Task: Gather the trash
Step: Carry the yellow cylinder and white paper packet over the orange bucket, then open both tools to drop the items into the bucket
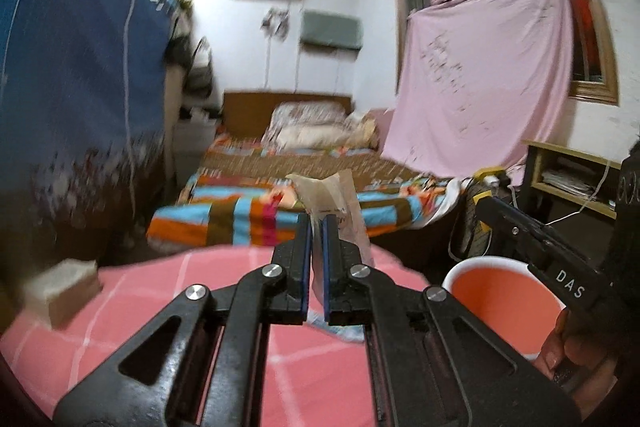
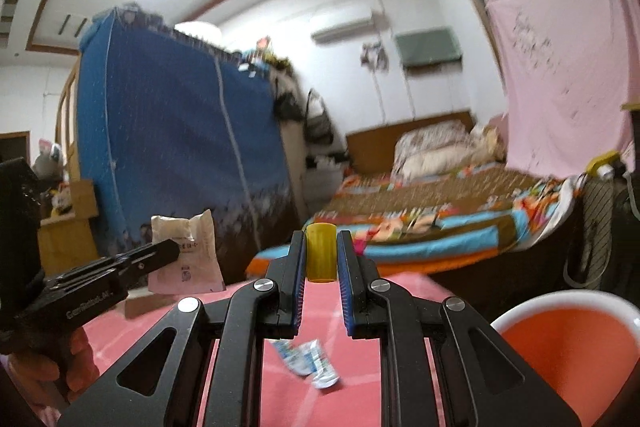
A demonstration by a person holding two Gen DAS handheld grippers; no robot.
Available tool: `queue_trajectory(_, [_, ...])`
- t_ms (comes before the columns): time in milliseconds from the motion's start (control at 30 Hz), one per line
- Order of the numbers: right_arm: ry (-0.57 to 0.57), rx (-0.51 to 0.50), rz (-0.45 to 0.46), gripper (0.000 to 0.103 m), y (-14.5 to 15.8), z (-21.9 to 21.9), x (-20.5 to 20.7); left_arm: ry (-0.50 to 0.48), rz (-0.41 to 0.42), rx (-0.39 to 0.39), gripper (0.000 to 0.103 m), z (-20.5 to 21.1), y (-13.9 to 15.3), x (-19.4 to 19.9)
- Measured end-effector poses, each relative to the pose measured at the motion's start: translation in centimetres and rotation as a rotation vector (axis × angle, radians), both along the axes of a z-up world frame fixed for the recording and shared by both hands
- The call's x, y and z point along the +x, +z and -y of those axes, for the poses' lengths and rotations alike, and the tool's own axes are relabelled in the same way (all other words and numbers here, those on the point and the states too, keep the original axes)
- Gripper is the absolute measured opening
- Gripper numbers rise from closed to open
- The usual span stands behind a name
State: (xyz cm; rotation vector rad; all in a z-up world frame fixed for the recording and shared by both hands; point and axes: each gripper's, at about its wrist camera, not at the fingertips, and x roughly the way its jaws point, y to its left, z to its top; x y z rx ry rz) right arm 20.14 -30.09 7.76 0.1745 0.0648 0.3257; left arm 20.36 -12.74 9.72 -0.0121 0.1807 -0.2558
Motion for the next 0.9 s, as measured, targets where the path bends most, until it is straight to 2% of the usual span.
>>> queue_trajectory(100, [-0.048,0.01,0.043,0.013,0.6,1.6,-0.9,-0.043,0.051,0.02,0.0,2.0,0.6,-0.5])
queue_trajectory(200, [-0.079,0.038,0.047,0.013,0.8,3.2,-1.3,-0.09,0.071,0.031,0.0,3.8,0.9,-0.9])
queue_trajectory(600, [-0.273,0.111,-0.001,0.013,0.1,9.3,-2.8,-0.259,0.051,0.02,0.0,11.1,0.5,0.1])
queue_trajectory(700, [-0.329,0.115,-0.033,0.014,-0.4,10.8,-2.9,-0.298,0.021,0.018,0.0,12.7,0.0,0.4])
queue_trajectory(900, [-0.405,0.129,-0.116,0.014,-1.3,12.9,-2.5,-0.364,-0.12,-0.005,0.0,15.4,-1.8,1.9])
